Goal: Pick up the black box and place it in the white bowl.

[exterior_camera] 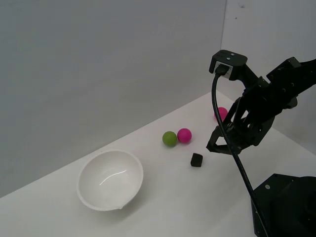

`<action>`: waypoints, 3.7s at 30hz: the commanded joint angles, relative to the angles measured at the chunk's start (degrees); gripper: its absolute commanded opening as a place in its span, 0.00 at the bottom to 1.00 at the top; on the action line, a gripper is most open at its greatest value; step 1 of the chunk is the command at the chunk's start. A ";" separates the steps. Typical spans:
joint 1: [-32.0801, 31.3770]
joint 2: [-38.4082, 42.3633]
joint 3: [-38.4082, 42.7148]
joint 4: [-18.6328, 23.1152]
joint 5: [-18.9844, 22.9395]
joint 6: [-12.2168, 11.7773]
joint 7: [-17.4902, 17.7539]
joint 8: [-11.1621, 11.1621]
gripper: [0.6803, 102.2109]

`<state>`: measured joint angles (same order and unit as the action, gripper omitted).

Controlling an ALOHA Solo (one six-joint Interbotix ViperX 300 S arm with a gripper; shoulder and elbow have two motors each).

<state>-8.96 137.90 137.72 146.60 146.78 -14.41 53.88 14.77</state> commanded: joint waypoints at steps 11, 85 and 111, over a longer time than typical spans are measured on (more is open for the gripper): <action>-0.53 -3.08 -2.99 -1.05 -1.41 -1.14 -2.11 0.44 0.98; -6.94 -33.49 -33.40 0.44 0.00 -2.20 -20.57 0.35 0.45; -5.27 -19.95 -19.78 -3.87 -4.39 -1.49 -12.83 0.35 0.07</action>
<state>-14.15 115.05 114.70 144.32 144.58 -15.12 39.99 14.85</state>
